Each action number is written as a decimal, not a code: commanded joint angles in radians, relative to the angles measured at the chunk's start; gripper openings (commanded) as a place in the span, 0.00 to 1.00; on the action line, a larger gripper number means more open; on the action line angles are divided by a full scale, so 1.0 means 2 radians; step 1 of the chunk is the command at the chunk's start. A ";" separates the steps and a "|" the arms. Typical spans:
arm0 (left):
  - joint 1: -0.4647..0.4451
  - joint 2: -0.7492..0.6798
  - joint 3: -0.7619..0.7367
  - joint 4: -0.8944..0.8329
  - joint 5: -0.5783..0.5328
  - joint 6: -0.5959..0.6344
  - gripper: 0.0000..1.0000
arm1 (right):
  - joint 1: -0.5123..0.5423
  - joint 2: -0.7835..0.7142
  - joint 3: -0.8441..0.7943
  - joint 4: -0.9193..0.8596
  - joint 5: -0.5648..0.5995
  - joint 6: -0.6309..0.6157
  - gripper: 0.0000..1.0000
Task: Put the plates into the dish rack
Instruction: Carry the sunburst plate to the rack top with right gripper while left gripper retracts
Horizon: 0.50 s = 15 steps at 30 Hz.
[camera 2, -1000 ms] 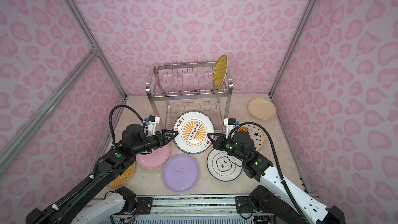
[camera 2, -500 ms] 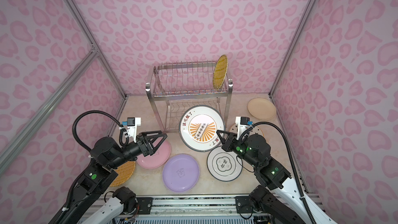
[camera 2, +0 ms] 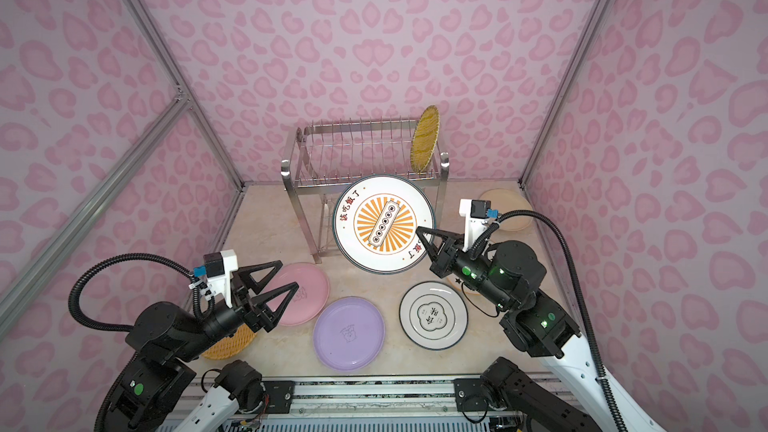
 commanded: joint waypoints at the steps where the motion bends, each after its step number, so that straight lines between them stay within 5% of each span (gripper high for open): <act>1: 0.001 -0.021 -0.018 -0.005 -0.019 0.037 0.98 | 0.001 0.029 0.042 0.004 0.047 -0.022 0.00; 15: 0.001 -0.091 -0.073 0.066 -0.088 0.040 0.97 | 0.002 0.230 0.326 -0.112 0.278 -0.117 0.00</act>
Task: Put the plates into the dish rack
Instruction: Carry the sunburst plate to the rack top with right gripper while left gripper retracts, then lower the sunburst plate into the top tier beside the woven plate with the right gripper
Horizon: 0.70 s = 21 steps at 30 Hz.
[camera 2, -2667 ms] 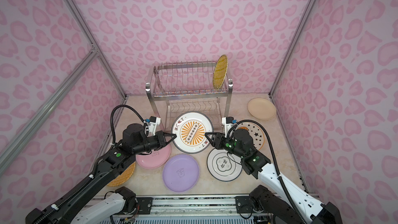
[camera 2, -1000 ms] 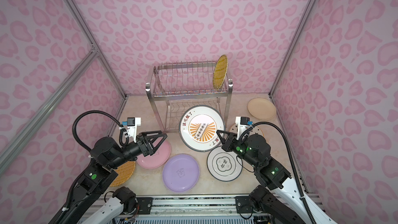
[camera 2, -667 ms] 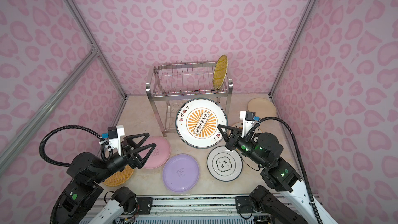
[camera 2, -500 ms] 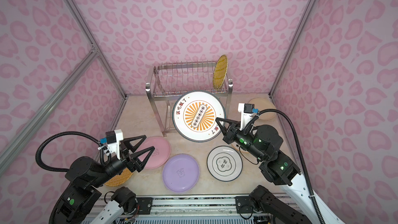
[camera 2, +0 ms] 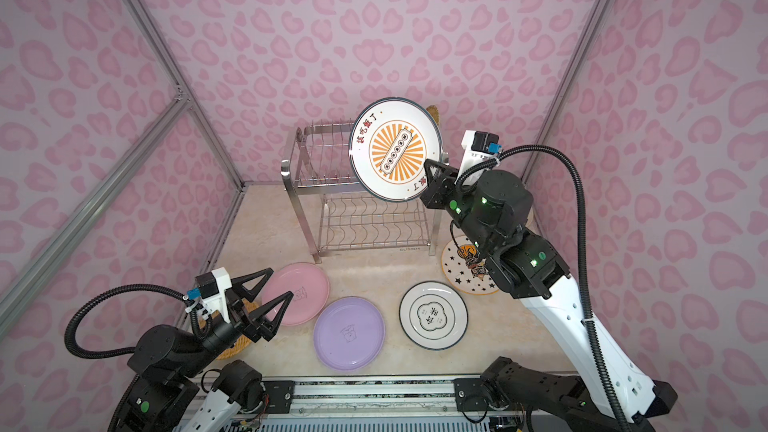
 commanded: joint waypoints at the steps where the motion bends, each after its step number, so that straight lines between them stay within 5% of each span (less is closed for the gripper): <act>1: 0.000 -0.001 -0.007 0.052 -0.047 0.006 0.97 | 0.001 0.044 0.058 -0.031 0.100 -0.040 0.00; 8: 0.003 0.015 -0.031 0.118 -0.103 0.020 0.97 | 0.001 0.130 0.156 -0.065 0.224 -0.096 0.00; 21: 0.062 0.018 -0.041 0.097 -0.057 -0.013 0.97 | 0.057 0.282 0.329 -0.061 0.450 -0.228 0.00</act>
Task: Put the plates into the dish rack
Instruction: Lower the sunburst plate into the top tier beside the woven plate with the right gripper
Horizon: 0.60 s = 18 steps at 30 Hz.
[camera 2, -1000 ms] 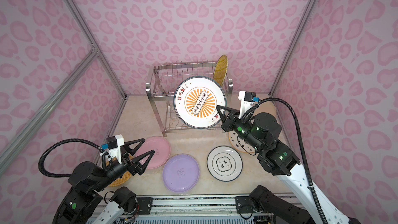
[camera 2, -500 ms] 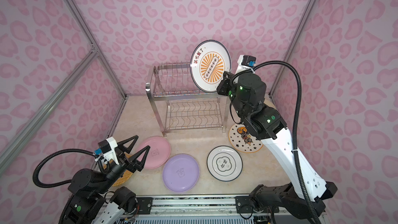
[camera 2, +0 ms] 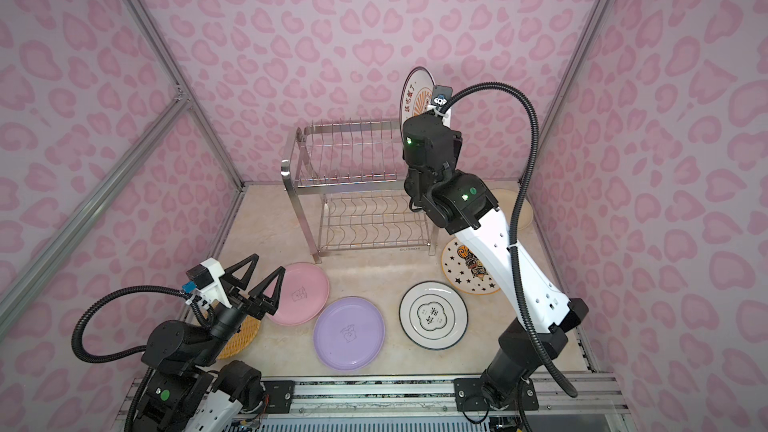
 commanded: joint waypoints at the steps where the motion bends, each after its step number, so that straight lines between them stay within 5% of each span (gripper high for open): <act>1: 0.009 0.001 0.000 0.014 0.012 -0.011 0.97 | 0.009 0.038 0.048 0.014 0.080 -0.053 0.00; 9: 0.016 0.002 -0.002 0.015 0.022 -0.016 0.97 | 0.011 0.109 0.123 0.007 0.108 -0.096 0.00; 18: 0.019 0.005 -0.001 0.015 0.029 -0.018 0.97 | -0.006 0.128 0.137 -0.066 0.065 -0.033 0.00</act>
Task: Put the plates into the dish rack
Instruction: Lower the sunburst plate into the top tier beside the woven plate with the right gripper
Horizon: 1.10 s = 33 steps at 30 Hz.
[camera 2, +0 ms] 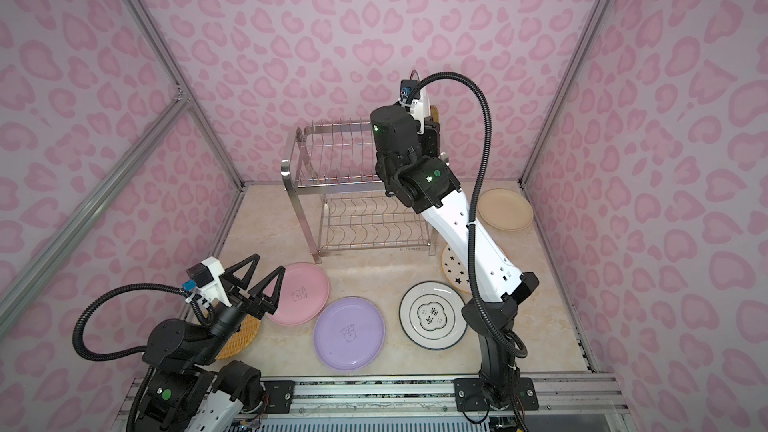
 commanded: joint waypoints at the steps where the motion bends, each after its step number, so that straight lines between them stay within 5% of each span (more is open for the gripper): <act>1: 0.002 0.004 -0.001 0.015 0.011 -0.005 0.97 | -0.002 0.004 -0.005 -0.013 -0.009 0.029 0.00; 33: 0.012 0.005 0.001 0.017 0.025 -0.007 0.97 | -0.016 0.037 -0.014 -0.053 -0.028 0.090 0.00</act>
